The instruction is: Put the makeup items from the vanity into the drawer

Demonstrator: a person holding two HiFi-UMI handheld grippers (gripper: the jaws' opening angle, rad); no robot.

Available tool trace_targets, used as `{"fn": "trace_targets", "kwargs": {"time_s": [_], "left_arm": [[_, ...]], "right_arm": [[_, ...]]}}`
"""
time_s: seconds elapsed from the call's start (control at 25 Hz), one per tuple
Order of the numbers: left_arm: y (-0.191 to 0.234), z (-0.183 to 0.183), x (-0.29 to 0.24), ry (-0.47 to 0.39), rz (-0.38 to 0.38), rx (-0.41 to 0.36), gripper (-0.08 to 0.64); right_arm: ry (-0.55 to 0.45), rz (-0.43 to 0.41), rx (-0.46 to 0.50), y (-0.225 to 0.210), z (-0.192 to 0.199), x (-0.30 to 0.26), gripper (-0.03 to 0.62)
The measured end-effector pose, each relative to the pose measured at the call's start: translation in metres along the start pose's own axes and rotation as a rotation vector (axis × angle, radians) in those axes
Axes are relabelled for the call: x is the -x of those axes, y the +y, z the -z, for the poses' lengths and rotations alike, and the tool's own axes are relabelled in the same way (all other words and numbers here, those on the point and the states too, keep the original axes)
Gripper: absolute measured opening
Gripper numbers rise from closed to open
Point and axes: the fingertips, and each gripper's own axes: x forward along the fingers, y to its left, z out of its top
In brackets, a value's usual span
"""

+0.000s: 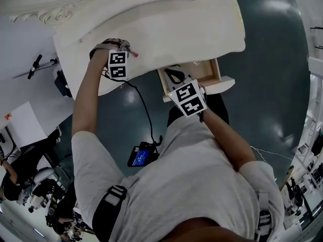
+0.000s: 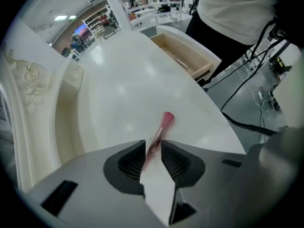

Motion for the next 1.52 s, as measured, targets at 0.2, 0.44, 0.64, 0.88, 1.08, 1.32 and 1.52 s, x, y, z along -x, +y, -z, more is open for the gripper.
{"fn": "trace_targets", "kwargs": {"time_s": [0.2,0.44,0.64,0.88,1.08,1.32,1.52], "left_arm": [[-0.004,-0.001,-0.002,0.005,0.018,-0.007,0.094],[-0.006,-0.001,0.0,-0.015,-0.017,0.117,0.049],[-0.01,-0.006,0.003,-0.028,-0.063,0.213,0.049],[-0.02,-0.024,0.012,-0.044,-0.09,0.323,0.048],[-0.031,-0.049,0.02,-0.078,-0.104,0.449,0.048],[-0.038,-0.077,0.027,-0.101,-0.15,0.592,0.048],[-0.044,-0.096,0.033,-0.135,-0.159,0.68,0.048]], "right_arm": [[-0.002,0.001,-0.004,-0.004,-0.002,0.001,0.015],[-0.002,0.003,-0.01,-0.005,-0.001,0.001,0.015],[-0.005,-0.003,-0.012,-0.001,0.002,0.003,0.015],[-0.004,-0.005,-0.006,0.0,0.008,0.008,0.015],[-0.009,0.007,-0.012,-0.003,0.014,0.015,0.015],[-0.003,0.024,-0.028,-0.011,0.026,0.02,0.015],[0.003,0.043,-0.048,-0.017,0.035,0.021,0.015]]}}
